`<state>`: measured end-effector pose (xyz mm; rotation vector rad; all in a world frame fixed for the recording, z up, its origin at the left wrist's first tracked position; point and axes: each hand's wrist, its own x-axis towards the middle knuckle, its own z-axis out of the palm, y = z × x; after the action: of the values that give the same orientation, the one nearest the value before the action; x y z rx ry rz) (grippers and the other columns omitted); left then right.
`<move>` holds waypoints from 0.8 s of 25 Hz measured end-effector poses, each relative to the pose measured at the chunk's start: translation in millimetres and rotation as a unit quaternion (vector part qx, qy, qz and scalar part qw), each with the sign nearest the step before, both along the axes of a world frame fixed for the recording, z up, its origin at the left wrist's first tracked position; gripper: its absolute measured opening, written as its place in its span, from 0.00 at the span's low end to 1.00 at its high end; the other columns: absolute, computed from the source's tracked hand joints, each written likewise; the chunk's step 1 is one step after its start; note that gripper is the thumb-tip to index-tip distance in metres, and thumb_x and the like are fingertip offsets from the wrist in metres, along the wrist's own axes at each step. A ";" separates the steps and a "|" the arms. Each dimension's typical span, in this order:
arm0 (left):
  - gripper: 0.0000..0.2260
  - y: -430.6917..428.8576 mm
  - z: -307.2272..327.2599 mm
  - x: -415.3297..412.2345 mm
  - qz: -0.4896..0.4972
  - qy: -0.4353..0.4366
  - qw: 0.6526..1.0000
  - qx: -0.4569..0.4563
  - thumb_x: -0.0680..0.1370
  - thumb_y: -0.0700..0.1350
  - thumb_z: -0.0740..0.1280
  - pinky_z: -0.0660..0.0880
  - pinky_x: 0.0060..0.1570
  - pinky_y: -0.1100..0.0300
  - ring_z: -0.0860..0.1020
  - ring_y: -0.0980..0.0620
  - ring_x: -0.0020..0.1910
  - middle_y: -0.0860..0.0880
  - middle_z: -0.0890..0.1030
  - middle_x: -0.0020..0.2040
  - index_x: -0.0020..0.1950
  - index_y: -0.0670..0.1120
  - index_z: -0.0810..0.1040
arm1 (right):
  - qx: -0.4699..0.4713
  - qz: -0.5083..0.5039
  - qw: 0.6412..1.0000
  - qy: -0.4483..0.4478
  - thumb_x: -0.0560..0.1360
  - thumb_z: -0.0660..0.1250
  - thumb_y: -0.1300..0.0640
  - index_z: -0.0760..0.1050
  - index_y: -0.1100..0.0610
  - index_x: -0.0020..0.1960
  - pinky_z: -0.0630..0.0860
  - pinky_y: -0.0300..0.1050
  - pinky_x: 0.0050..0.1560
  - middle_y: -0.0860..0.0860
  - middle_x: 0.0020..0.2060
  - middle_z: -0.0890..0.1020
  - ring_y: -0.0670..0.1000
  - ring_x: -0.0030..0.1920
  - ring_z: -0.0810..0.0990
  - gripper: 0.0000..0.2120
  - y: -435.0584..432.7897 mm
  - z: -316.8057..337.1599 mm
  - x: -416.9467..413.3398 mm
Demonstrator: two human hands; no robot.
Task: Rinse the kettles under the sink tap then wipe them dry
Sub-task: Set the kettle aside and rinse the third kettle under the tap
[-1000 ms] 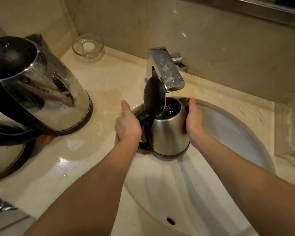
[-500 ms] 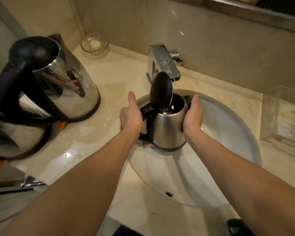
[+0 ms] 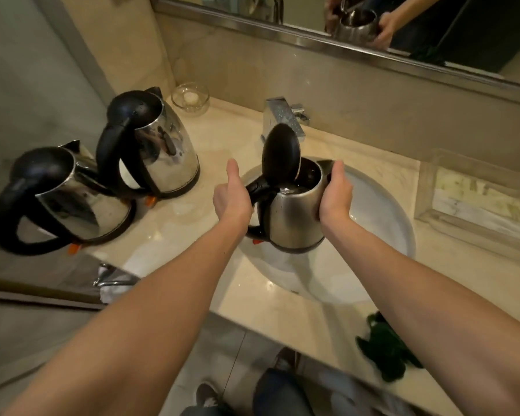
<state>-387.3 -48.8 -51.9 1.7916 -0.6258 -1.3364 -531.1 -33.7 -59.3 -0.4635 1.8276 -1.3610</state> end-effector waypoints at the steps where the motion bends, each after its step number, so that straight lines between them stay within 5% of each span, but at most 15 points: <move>1: 0.33 2.9 5.3 6.2 0.000 -0.001 1.000 -0.011 0.73 0.73 0.53 0.75 0.64 0.39 0.80 0.34 0.60 0.35 0.82 0.60 0.52 0.44 0.75 | -0.005 0.006 1.000 -0.006 0.81 0.52 0.37 0.80 0.56 0.61 0.70 0.53 0.68 0.52 0.54 0.84 0.53 0.59 0.79 0.28 2.5 7.7 7.6; 5: 0.26 21.9 20.5 39.5 -0.009 -0.017 0.999 -0.034 0.78 0.69 0.54 0.74 0.65 0.39 0.80 0.37 0.60 0.39 0.81 0.57 0.52 0.46 0.72 | -0.023 0.014 1.000 -0.008 0.64 0.48 0.22 0.78 0.49 0.64 0.58 0.63 0.74 0.49 0.61 0.82 0.55 0.66 0.75 0.44 8.0 -1.2 32.7; 8: 0.28 40.3 21.5 64.9 -0.023 -0.013 0.999 -0.034 0.77 0.70 0.54 0.75 0.65 0.39 0.80 0.37 0.60 0.42 0.80 0.53 0.52 0.45 0.74 | -0.009 0.011 1.000 -0.019 0.61 0.49 0.21 0.82 0.47 0.54 0.58 0.63 0.73 0.48 0.54 0.84 0.56 0.65 0.74 0.40 22.5 -4.4 52.7; 12: 0.32 66.8 13.2 83.1 -0.067 -0.018 0.997 -0.036 0.77 0.71 0.54 0.76 0.63 0.40 0.80 0.37 0.58 0.40 0.81 0.51 0.53 0.42 0.78 | -0.022 -0.037 0.996 -0.072 0.75 0.54 0.31 0.81 0.51 0.54 0.67 0.52 0.67 0.50 0.50 0.84 0.51 0.56 0.78 0.29 64.9 19.5 78.1; 14: 0.35 79.6 8.3 84.4 -0.085 -0.020 0.996 -0.027 0.78 0.70 0.54 0.76 0.62 0.41 0.80 0.38 0.57 0.39 0.81 0.53 0.57 0.39 0.78 | -0.016 -0.065 0.994 -0.088 0.81 0.54 0.38 0.78 0.51 0.40 0.71 0.47 0.58 0.48 0.39 0.82 0.48 0.46 0.79 0.23 84.0 22.8 79.1; 16: 0.31 90.0 3.7 82.5 -0.106 -0.027 0.993 -0.030 0.79 0.69 0.54 0.75 0.62 0.41 0.80 0.39 0.55 0.39 0.81 0.54 0.52 0.42 0.76 | -0.011 -0.103 0.989 -0.110 0.82 0.53 0.40 0.73 0.51 0.32 0.72 0.46 0.54 0.46 0.30 0.79 0.49 0.41 0.77 0.25 99.2 22.5 77.1; 20: 0.27 111.4 1.5 74.8 -0.148 -0.032 0.988 -0.033 0.81 0.68 0.55 0.76 0.58 0.42 0.79 0.39 0.50 0.44 0.77 0.44 0.43 0.45 0.74 | -0.009 -0.143 0.984 -0.109 0.80 0.53 0.36 0.75 0.51 0.32 0.74 0.48 0.58 0.47 0.31 0.81 0.51 0.44 0.80 0.27 130.1 15.2 70.1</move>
<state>-312.5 62.7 -50.4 1.7419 -0.9911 -1.4384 -461.0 96.4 -44.2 -0.0554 1.7467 -1.5544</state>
